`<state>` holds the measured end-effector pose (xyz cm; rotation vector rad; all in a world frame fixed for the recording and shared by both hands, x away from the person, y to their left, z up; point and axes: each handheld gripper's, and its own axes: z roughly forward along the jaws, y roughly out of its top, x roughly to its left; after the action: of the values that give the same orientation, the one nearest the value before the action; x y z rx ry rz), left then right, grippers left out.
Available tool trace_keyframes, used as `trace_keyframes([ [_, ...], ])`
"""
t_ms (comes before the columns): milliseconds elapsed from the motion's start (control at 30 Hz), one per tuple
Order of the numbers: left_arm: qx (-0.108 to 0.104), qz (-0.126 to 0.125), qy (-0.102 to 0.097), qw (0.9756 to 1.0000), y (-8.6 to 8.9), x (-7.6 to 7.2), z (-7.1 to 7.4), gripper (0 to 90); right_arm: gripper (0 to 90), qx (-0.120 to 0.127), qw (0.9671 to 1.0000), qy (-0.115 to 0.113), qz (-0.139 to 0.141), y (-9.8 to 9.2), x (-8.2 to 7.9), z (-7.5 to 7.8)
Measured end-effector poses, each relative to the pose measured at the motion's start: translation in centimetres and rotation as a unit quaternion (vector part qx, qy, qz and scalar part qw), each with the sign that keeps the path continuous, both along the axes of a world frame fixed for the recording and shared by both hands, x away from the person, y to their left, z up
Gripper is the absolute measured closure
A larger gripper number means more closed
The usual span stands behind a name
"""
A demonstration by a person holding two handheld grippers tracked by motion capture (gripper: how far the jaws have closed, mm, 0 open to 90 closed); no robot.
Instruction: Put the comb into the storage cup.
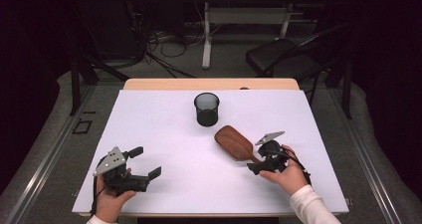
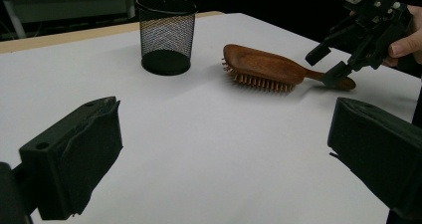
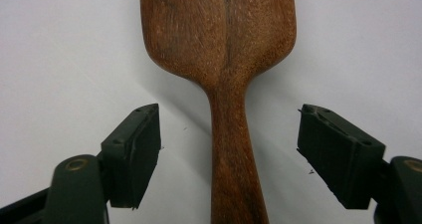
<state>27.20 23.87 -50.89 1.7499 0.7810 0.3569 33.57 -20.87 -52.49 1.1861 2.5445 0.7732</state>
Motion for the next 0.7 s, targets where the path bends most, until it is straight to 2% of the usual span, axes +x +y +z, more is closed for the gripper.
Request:
trace_keyframes([
  [267,0.001,-0.001,0.001,1.0,0.0,0.1,-0.1,0.6,32.0,-0.011,0.9999,0.004,0.011,0.4,0.7,-0.3],
  [433,0.002,-0.001,0.001,1.0,0.0,0.1,-0.1,0.9,35.5,-0.022,0.9995,0.016,0.014,0.6,1.1,-0.6],
  [700,0.004,-0.001,0.005,1.0,0.0,0.1,-0.2,0.9,40.1,-0.023,0.9995,0.02,0.013,0.8,1.5,-0.8],
])
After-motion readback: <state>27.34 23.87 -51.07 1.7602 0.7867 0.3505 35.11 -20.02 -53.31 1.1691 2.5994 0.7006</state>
